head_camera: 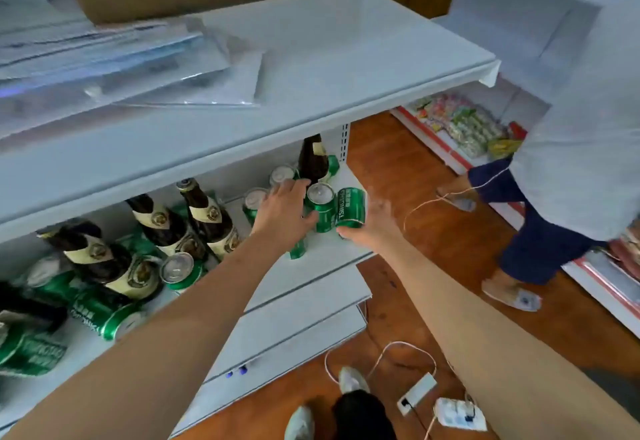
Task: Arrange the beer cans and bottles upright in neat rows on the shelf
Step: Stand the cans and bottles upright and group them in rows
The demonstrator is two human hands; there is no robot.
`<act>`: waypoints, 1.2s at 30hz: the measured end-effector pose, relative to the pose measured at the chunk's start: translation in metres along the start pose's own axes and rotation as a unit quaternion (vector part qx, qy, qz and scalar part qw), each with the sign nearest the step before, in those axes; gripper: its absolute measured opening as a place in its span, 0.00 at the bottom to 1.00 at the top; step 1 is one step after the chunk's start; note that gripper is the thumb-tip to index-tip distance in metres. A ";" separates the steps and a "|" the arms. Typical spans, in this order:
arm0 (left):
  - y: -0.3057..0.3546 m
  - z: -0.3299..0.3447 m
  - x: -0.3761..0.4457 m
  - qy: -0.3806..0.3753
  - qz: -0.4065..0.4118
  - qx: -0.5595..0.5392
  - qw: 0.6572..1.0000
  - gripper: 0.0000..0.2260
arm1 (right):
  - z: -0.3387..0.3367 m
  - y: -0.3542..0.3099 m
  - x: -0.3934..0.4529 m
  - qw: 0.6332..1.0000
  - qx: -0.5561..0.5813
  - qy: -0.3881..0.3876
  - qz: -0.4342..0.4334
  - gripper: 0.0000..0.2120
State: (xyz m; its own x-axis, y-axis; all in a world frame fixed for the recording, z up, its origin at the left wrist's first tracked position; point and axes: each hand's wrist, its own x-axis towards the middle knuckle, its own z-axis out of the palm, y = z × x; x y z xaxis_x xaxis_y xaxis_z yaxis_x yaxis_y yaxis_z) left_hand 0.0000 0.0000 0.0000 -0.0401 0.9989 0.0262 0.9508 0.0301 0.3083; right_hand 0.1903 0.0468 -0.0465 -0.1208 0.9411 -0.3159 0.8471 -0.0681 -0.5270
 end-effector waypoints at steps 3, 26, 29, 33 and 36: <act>0.010 0.010 0.019 0.003 -0.015 0.005 1.000 0.29 | 0.009 0.013 0.026 0.962 -0.225 0.004 -0.157 0.58; 0.025 0.022 0.030 -0.051 -0.046 -0.044 0.997 0.28 | -0.041 0.022 0.076 0.926 0.278 -0.253 0.023 0.27; 0.024 0.023 0.031 -0.056 -0.046 -0.060 0.996 0.29 | -0.045 0.013 0.075 0.943 0.227 -0.243 -0.004 0.28; 0.024 0.023 0.031 -0.064 -0.056 -0.056 0.995 0.31 | -0.047 0.005 0.074 0.963 0.096 -0.250 -0.033 0.40; 0.022 0.020 0.030 -0.016 -0.096 -0.091 0.991 0.21 | -0.055 0.003 0.081 0.973 -0.081 -0.197 -0.090 0.45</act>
State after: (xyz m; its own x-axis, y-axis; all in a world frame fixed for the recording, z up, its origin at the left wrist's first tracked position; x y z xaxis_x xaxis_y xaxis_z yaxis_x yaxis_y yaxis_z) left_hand 0.0256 0.0315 -0.0117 -0.2030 0.9759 -0.0796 0.8552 0.2163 0.4709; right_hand 0.2116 0.1409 -0.0303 -0.4366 0.7307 -0.5248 0.8607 0.1695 -0.4800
